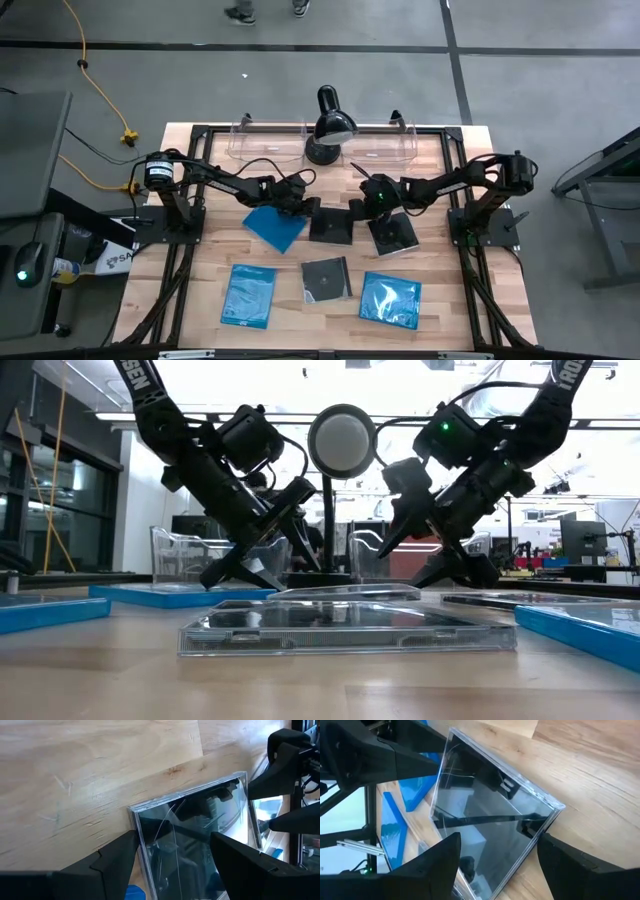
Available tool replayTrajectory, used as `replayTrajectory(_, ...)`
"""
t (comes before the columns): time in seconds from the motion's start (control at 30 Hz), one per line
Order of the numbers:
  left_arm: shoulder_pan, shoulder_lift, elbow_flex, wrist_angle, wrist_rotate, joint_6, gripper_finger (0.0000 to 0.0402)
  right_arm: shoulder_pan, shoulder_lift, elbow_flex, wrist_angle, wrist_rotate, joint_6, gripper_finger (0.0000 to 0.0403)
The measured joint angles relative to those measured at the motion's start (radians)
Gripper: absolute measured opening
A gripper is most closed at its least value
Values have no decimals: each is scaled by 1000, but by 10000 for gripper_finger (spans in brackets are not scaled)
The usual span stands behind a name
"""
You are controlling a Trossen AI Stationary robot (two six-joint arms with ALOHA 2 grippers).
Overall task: Pick & place jewel cases by type
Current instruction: Put the top left black CD case into the right transparent bin
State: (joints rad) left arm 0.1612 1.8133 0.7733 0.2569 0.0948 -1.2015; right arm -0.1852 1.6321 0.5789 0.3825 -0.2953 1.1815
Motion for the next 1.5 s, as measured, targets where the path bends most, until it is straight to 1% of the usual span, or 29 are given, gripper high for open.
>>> replayTrajectory(0.27,0,0,0,0,0,1,255,0,-15,0,-2,-1,-10,240)
replayTrajectory(0.4,0,0,0,-5,0,19,255,-2,-74,0,-6,11,-30,240)
replayTrajectory(0.57,0,0,0,-4,-2,16,255,-4,-153,13,-5,75,-70,240)
replayTrajectory(0.73,0,3,1,31,-8,19,255,3,-151,11,41,105,-63,240)
replayTrajectory(1.13,-1,4,29,27,-34,29,255,5,-118,13,17,162,-58,239)
replayTrajectory(1.27,-1,4,31,27,-38,34,255,5,-118,11,-8,175,-60,225)
replayTrajectory(1.5,-1,3,32,11,-35,80,255,5,-117,11,-46,187,-81,175)
